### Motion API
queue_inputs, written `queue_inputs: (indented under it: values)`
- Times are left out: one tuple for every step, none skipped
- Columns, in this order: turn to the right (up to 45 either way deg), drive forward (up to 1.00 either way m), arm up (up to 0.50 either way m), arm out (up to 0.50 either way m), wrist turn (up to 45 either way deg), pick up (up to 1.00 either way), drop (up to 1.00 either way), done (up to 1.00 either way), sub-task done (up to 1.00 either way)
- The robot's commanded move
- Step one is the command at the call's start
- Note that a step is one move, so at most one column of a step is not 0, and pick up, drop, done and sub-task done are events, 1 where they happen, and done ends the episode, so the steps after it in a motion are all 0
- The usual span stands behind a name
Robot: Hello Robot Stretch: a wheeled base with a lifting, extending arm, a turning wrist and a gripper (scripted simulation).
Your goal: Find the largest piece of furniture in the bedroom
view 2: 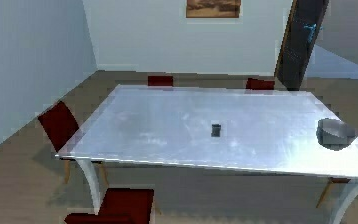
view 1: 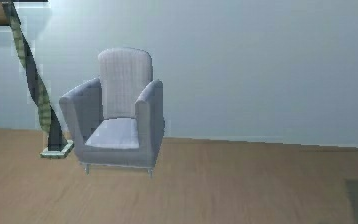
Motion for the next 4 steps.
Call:
queue_inputs:
  values:
    - [12.0, 0.0, 0.0, 0.0, 0.0, 0.0, 0.0, 0.0, 0.0]
    - [0.0, 0.7, 0.0, 0.0, 0.0, 0.0, 0.0, 0.0, 0.0]
    - [42.0, 0.0, 0.0, 0.0, 0.0, 0.0, 0.0, 0.0, 0.0]
    - [0.0, 0.85, 0.0, 0.0, 0.0, 0.0, 0.0, 0.0, 0.0]
